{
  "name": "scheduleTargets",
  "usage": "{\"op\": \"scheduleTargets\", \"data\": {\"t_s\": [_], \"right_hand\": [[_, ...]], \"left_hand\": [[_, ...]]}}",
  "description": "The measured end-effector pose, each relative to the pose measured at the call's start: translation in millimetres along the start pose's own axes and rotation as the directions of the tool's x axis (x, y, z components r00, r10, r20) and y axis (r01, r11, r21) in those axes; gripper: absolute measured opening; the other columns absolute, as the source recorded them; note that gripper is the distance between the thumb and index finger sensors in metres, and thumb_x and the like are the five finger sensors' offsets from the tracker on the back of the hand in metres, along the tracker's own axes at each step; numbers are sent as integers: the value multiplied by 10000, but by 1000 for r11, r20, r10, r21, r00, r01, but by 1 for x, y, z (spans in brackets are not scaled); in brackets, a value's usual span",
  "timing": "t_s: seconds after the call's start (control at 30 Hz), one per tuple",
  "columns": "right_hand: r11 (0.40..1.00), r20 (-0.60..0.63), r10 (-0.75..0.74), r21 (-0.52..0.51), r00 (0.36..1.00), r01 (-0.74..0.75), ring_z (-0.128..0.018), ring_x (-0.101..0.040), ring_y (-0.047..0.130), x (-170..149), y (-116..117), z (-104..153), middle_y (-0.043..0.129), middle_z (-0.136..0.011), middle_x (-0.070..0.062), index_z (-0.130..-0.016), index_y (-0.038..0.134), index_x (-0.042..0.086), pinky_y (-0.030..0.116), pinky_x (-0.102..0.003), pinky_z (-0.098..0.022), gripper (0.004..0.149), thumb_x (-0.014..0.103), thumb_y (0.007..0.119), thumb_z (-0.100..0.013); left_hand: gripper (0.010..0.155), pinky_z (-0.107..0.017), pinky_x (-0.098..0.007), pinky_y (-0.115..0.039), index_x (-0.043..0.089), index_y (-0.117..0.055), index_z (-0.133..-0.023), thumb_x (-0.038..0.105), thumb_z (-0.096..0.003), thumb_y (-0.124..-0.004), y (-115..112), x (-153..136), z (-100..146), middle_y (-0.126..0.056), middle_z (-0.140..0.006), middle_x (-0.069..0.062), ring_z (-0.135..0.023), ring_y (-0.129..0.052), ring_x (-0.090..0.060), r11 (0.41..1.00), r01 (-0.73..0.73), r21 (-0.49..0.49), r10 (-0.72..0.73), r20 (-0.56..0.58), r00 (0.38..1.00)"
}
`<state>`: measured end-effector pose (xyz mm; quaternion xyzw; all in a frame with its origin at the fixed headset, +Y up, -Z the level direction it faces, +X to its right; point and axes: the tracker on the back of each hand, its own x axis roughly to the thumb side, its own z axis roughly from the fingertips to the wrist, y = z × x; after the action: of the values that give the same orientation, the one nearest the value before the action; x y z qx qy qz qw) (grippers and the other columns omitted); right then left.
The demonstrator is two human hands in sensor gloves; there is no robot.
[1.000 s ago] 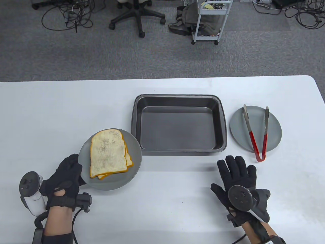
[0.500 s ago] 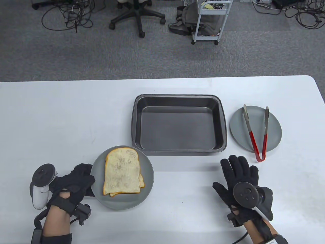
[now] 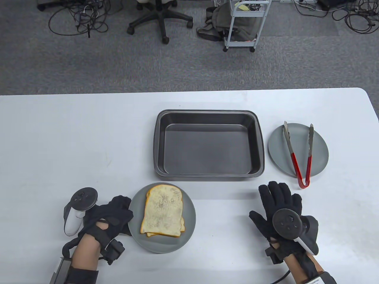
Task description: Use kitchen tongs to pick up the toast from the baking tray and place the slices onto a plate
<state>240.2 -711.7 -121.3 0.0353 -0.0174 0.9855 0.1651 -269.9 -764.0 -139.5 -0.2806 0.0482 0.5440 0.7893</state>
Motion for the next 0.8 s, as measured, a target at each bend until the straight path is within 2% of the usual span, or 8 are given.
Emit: {"op": "scheduleTargets", "data": {"t_s": [0.07,0.13,0.2,0.27,0.47,0.57,0.7,0.8], "right_hand": [[1000,-6,-4,-9,1000,4,-1089,-460,473,0,0,0,511,-1154,-161,-1062,577,202,387,-760,-728,837,561,864,-362],[1000,-12,0,-9,1000,0,-1090,-459,475,0,0,0,513,-1153,-161,-1062,578,203,389,-761,-727,835,561,862,-363],[1000,-15,-8,-8,1000,8,-1089,-460,477,-1,-1,0,512,-1152,-165,-1062,579,201,391,-760,-727,834,560,862,-363],[1000,-17,-11,-10,1000,11,-1088,-460,478,-2,-1,0,512,-1153,-164,-1061,580,202,392,-760,-726,831,558,862,-365],[1000,-25,-15,-9,1000,14,-1087,-462,478,-3,-2,0,512,-1152,-165,-1061,581,200,393,-760,-726,832,558,862,-364],[1000,-30,-19,-12,999,19,-1087,-463,477,-3,-3,0,511,-1153,-164,-1062,579,198,392,-759,-727,833,557,862,-366],[1000,-26,-14,-16,1000,14,-1087,-462,478,-3,-3,1,516,-1152,-163,-1061,583,199,392,-759,-728,830,555,863,-366],[1000,-19,-18,-20,1000,17,-1087,-461,481,-1,-4,2,517,-1152,-163,-1061,583,198,395,-760,-726,829,555,863,-366]], "left_hand": [[594,-355,-320,-1086,92,-539,-962,256,-481,-847,0,4,2,-884,-801,-143,-550,-1165,-329,999,49,15,-49,-5,999],[593,-332,-311,-1070,113,-568,-969,266,-477,-860,1,9,5,-913,-784,-112,-512,-1174,-299,985,153,82,-153,-7,988],[615,-280,-292,-1048,127,-599,-980,280,-462,-894,0,17,10,-953,-747,-88,-418,-1181,-254,937,315,148,-312,-48,949],[653,-240,-273,-1022,139,-612,-996,294,-444,-925,-6,27,13,-980,-710,-57,-344,-1166,-221,860,471,197,-464,-85,882],[649,-224,-272,-994,166,-655,-986,311,-427,-951,-21,38,12,-997,-688,-46,-305,-1137,-214,684,686,248,-667,-167,726],[623,-217,-279,-997,173,-679,-976,321,-432,-945,-22,40,13,-1008,-679,-53,-300,-1139,-212,639,734,229,-710,-191,678],[634,-293,-337,-992,179,-688,-986,422,-445,-912,-13,44,22,-998,-744,-80,-408,-1133,-271,645,698,310,-679,-186,710],[641,-354,-395,-978,181,-703,-986,492,-447,-856,-4,51,32,-984,-789,-116,-490,-1118,-331,618,684,388,-679,-176,713]]}}
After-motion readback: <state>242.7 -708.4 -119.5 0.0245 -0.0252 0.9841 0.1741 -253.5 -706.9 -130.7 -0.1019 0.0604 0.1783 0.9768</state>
